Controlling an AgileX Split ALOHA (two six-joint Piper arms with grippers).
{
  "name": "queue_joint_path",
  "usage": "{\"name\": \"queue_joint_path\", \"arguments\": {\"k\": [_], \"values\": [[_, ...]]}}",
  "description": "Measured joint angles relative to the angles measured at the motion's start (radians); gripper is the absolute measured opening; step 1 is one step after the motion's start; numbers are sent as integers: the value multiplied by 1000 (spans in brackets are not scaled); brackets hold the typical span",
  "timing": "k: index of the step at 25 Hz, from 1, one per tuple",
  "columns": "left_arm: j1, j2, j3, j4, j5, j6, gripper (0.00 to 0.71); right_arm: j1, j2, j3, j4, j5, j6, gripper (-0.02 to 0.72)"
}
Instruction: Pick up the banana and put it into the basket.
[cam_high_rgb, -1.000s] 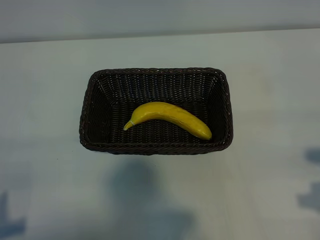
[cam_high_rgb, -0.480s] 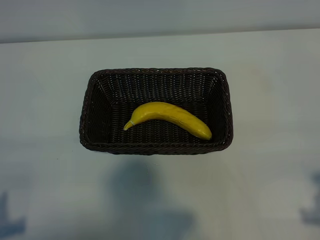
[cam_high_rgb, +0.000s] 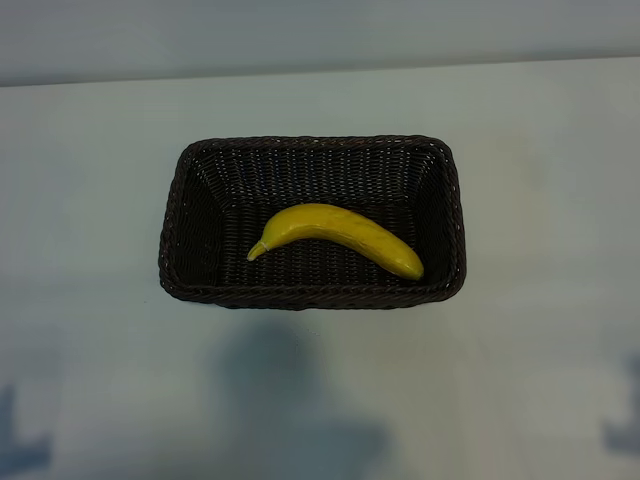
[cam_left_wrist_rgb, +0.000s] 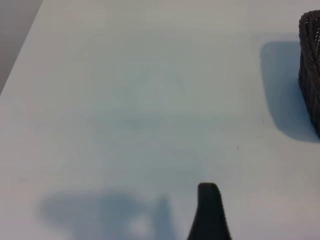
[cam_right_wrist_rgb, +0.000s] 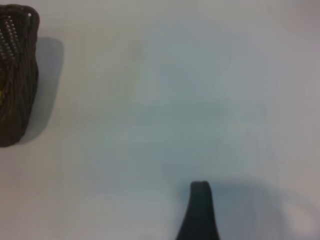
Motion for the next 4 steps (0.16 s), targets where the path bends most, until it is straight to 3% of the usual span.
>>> {"name": "queue_joint_path", "arguments": {"k": [4], "values": [[0,0,0,0,0,0,561,0,0,0,0,-1,0,592]]}}
